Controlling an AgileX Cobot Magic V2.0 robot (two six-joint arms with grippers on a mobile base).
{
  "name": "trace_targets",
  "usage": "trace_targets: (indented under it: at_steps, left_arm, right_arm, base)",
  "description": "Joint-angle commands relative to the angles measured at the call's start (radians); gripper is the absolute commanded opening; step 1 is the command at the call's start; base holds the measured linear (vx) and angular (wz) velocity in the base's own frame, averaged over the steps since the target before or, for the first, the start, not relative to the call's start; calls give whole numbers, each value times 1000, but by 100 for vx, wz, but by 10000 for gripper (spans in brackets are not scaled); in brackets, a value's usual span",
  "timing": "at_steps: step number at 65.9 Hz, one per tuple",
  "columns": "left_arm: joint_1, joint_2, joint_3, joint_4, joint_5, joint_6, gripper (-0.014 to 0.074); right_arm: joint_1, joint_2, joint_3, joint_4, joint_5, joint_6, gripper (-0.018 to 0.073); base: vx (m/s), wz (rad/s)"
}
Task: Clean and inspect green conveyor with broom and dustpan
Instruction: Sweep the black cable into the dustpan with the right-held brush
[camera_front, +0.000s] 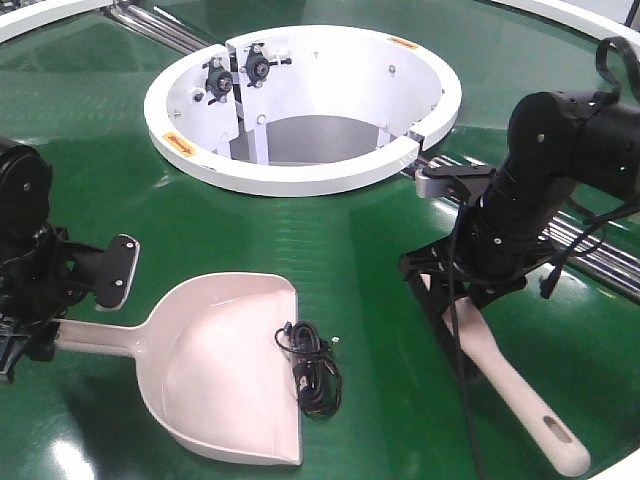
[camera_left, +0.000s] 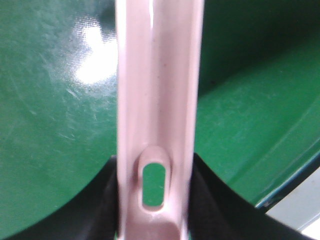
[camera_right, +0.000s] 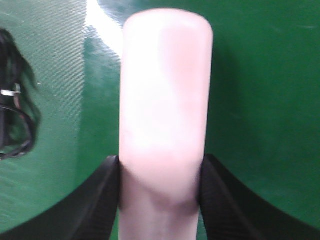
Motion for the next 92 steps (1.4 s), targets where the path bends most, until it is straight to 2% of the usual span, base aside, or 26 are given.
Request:
trace_targets:
  at_steps: [1,19,38,56,74,92]
  left_arm:
    - [-12,-35,-24,-13,14,22,-23]
    - [-12,-35,-24,-13,15,22,-23]
    - [-12,-35,-24,-13,15,22,-23]
    - [-12,-35,-24,-13,15,22,-23]
    - [-12,-35,-24,-13,15,22,-23]
    - [-12,-35,-24,-13,15,22,-23]
  right_arm:
    - [15,-17,-28,32,-11,-4,-5]
    - [96,57,-28,33,-32,38,-6]
    - [186,128,-76,88,-50,50,-6]
    - [289,246,-259,168,-6,61,-6]
    - [379,362,-468,197,82,92,-6]
    - [396,380,-550,189,119,107,-6]
  base:
    - [0,0]
    - [0,0]
    - [0,0]
    - [0,0]
    - [0,0]
    - [0,0]
